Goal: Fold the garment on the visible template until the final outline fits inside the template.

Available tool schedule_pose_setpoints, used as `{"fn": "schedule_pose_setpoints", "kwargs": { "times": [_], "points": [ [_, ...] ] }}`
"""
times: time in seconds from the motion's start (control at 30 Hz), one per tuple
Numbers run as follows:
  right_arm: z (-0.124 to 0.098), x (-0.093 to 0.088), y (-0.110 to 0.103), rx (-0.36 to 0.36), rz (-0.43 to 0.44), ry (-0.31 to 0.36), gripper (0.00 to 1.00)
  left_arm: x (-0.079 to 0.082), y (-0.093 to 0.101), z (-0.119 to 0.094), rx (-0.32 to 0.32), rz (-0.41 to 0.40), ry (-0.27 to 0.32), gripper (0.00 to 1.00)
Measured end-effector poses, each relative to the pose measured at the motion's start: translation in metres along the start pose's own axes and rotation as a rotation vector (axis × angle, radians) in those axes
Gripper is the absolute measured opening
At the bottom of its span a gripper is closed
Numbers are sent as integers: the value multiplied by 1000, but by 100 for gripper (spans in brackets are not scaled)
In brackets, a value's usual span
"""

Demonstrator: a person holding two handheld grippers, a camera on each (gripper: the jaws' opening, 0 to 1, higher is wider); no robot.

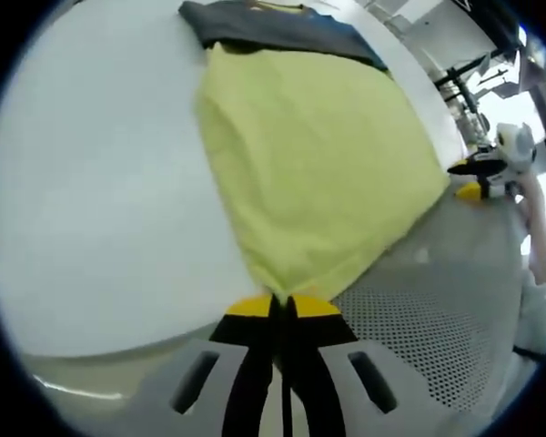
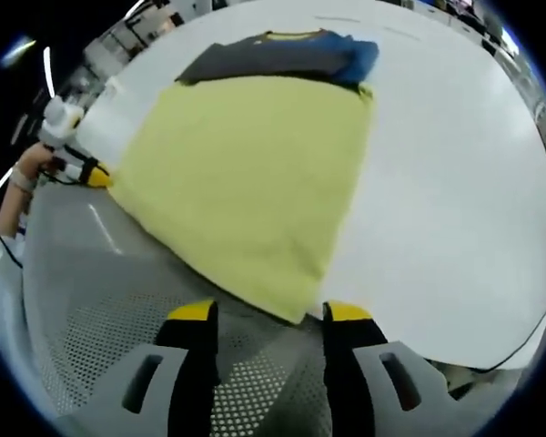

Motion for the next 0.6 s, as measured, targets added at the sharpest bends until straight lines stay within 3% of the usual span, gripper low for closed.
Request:
{"fn": "schedule_pose_setpoints", "kwargs": {
  "times": [0.27, 0.6],
  "points": [
    [8, -3, 2, -1, 2, -54, 41, 0, 3, 1, -6, 6, -7, 3],
    [10, -2, 6, -17, 14, -57, 33, -1, 4, 3, -17, -6, -16, 2]
  ]
}}
Point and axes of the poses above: the point that each gripper's makers call its tool centre point, and the gripper's own axes: z roughly forward along the fingers, y roughly to its right, x roughly out of its top, the point moved 10 cm from there along -z, roughly backward along the fingers, and after that the axes turned 1 degree about y, right-handed, at the moved point
